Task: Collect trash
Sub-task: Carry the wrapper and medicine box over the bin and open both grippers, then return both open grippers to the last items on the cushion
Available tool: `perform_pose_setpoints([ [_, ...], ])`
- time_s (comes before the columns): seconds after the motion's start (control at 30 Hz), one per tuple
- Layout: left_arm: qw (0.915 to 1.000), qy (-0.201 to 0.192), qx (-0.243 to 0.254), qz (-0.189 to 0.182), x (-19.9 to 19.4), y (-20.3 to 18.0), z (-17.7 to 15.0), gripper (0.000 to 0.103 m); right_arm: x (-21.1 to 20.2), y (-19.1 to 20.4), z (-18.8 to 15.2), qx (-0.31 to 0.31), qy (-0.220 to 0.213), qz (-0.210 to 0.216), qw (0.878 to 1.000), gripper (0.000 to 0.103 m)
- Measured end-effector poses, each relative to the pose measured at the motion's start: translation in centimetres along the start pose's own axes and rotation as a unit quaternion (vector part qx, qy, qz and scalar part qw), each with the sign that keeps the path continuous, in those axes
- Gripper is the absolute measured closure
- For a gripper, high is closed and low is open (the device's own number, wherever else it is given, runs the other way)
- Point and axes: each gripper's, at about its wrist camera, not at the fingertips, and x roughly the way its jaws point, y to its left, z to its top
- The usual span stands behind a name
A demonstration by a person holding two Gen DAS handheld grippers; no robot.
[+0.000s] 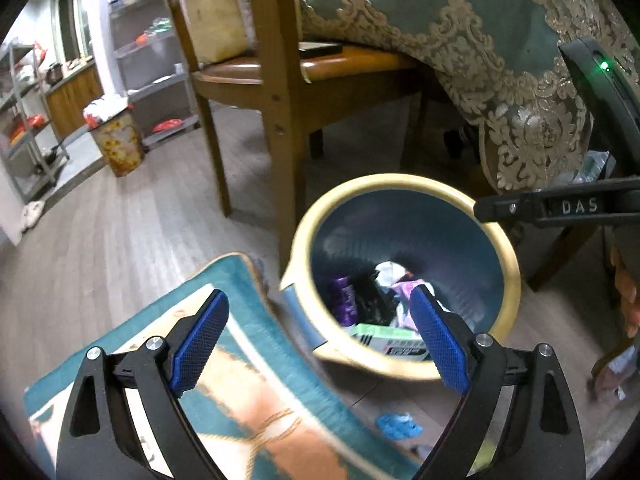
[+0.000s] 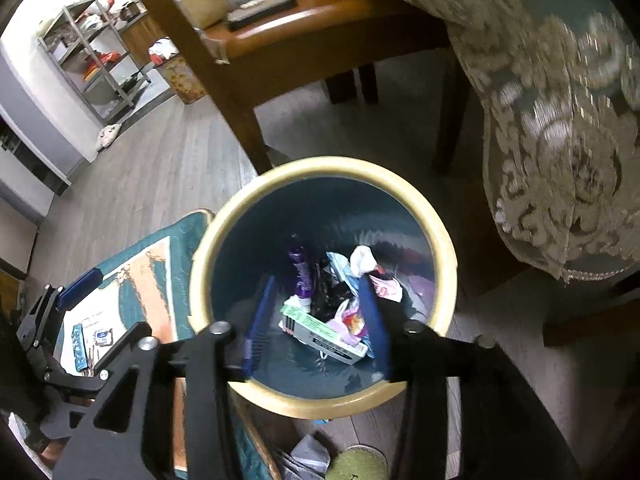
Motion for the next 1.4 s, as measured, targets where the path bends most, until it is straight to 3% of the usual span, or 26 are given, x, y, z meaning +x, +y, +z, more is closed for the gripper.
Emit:
perform_pose_setpoints([
  [0.1,0.9999,-0.001,-0.014,0.005,-1.7,1.5,-0.7,0.011,-0.7,1.4,0.1,-0.010,-0.008,0.000,1.000,0.054],
  [0.17,0.9996,-0.001,-0.024,0.012,-2.8,2.6,-1.2,0.011,-1.0,2.5,0.2,-0.014,-0.016,0.000,1.000,0.041],
  [0.23,0.9992,-0.003,-0.032,0.023,-4.2,3.8,-1.7,0.010,-1.1,3.7,0.3,-0.022,-0.021,0.004,1.000,0.039],
  [0.37,0.9981,-0.009,-0.045,0.041,-6.8,6.0,-2.6,0.009,-1.5,6.7,0.1,-0.048,-0.029,0.002,0.998,0.023],
  [0.57,0.9953,-0.012,-0.060,0.075,-10.1,9.5,-4.7,0.008,-1.4,11.0,-0.2,-0.064,-0.040,0.015,0.997,0.008],
  [0.8,0.9895,-0.001,-0.091,0.112,-12.9,14.2,-7.8,0.007,-1.0,16.3,-1.2,-0.096,-0.052,0.018,0.994,0.006],
  [1.07,0.9719,0.009,-0.143,0.187,-16.3,21.0,-12.4,0.007,1.0,22.6,-3.3,-0.156,-0.035,0.033,0.987,0.006],
  [1.27,0.9527,0.046,-0.211,0.214,-16.5,26.1,-17.2,0.007,3.6,27.6,-5.0,-0.250,-0.020,0.041,0.967,0.006],
  [1.4,0.9417,0.088,-0.253,0.204,-14.7,28.1,-20.4,0.007,5.5,29.8,-6.1,-0.318,-0.014,0.063,0.946,0.006],
])
